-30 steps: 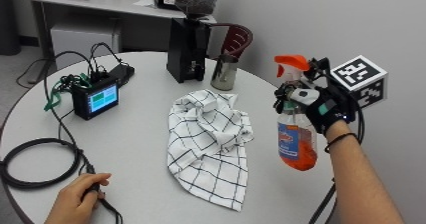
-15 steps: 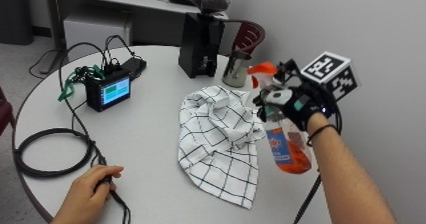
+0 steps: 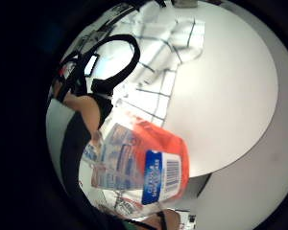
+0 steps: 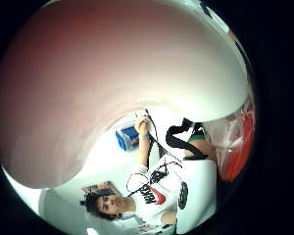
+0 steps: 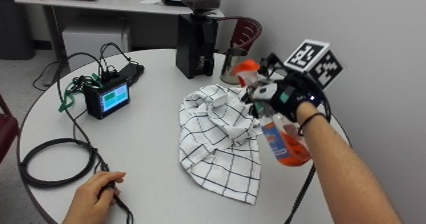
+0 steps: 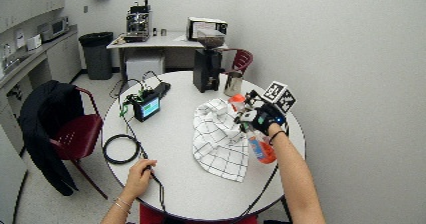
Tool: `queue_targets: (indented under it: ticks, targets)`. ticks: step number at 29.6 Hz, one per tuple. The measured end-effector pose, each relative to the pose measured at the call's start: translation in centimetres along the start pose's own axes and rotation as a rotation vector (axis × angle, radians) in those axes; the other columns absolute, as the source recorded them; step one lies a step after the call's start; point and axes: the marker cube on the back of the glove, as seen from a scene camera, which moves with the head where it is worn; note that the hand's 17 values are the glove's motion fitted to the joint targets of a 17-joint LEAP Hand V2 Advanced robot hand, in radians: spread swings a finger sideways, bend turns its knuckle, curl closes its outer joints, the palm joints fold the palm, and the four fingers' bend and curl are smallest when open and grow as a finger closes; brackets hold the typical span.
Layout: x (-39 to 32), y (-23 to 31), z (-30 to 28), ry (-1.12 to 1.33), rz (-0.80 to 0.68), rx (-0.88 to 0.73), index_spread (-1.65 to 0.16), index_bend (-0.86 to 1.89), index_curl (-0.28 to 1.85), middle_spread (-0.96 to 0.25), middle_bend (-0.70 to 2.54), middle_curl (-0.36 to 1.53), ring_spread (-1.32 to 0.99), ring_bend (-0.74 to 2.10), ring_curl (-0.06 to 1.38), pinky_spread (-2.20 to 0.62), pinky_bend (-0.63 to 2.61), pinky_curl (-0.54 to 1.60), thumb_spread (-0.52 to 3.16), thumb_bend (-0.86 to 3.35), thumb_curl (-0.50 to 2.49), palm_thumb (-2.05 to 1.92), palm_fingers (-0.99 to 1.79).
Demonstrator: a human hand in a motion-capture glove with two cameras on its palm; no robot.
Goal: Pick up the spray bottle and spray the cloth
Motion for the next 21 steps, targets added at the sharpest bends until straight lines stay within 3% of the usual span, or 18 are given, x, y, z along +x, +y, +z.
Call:
queue_targets:
  ticks: [5, 13, 21]
  targets:
    - [-1.5, 0.8, -0.7, 0.016, -0.015, 0.014, -0.19, 0.12, 0.34, -0.10, 0.53, 0.48, -0.09, 0.59, 0.42, 0.10, 0.20, 0.32, 0.65, -0.03, 0.62, 0.99, 1.15]
    - [6.9, 0.3, 3.4, -0.012, 0.139, -0.099, -0.19, 0.12, 0.34, -0.10, 0.53, 0.48, -0.09, 0.59, 0.42, 0.10, 0.20, 0.33, 0.65, -0.03, 0.63, 0.98, 1.15]
    - [1.5, 2.0, -1.0, 0.048, 0.044, -0.005, -0.19, 0.12, 0.34, -0.10, 0.53, 0.48, -0.09, 0.60, 0.42, 0.09, 0.19, 0.33, 0.66, -0.03, 0.65, 0.98, 1.15]
